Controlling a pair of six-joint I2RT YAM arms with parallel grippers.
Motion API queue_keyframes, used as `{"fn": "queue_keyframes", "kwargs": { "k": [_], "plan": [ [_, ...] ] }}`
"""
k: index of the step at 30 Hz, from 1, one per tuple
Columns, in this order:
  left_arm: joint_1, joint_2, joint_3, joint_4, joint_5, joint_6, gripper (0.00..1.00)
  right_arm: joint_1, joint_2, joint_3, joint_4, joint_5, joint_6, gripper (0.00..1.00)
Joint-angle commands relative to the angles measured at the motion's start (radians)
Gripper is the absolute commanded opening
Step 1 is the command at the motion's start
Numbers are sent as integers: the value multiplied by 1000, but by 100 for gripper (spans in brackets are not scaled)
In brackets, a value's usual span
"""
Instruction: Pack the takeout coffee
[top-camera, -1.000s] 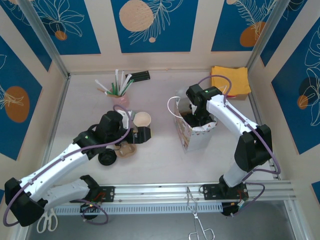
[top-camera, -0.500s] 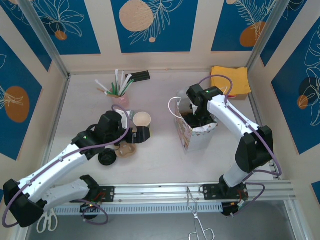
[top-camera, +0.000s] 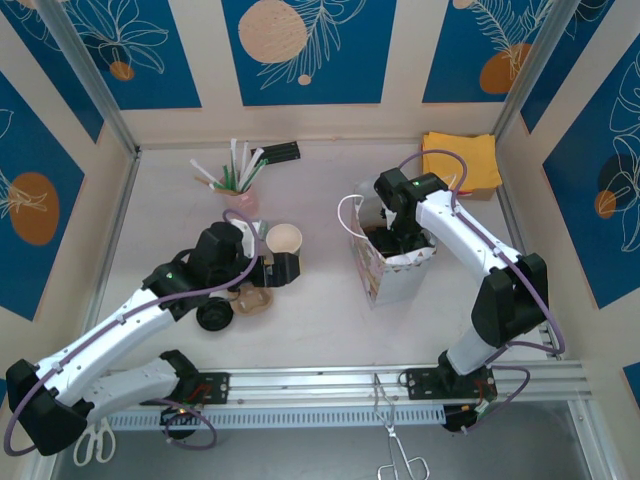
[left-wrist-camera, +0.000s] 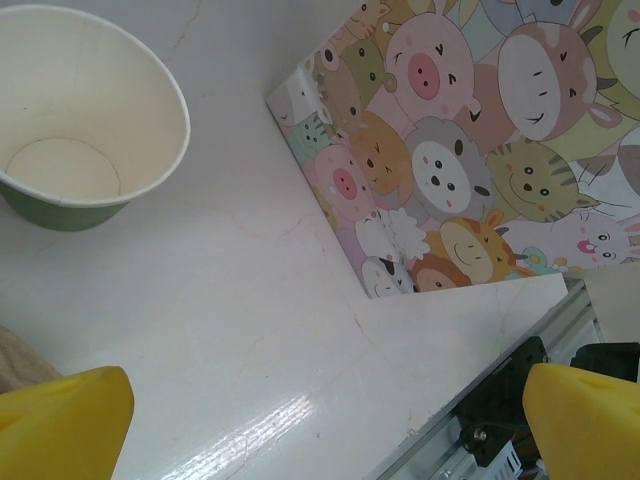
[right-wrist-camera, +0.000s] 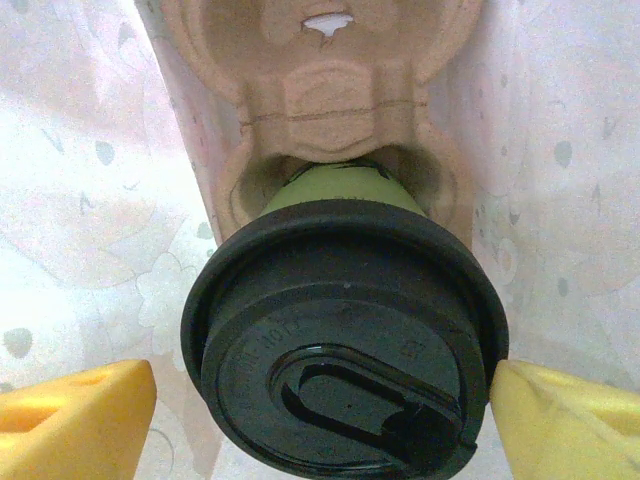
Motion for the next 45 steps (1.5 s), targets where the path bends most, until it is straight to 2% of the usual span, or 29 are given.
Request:
{"fn": "queue_keyframes", "kwargs": {
  "k": [1,38,45],
  "plan": [
    [-13,-9,22,-14,-4,19,100,-4,-37,10,-30,0,15,87],
    [-14,28,45,-7,3,37,100,-2,-57,70,-74,10,22,86],
    [-13,24,41,-7,4,36,100,-1,-66,98,-86,9,29,82]
  ]
}}
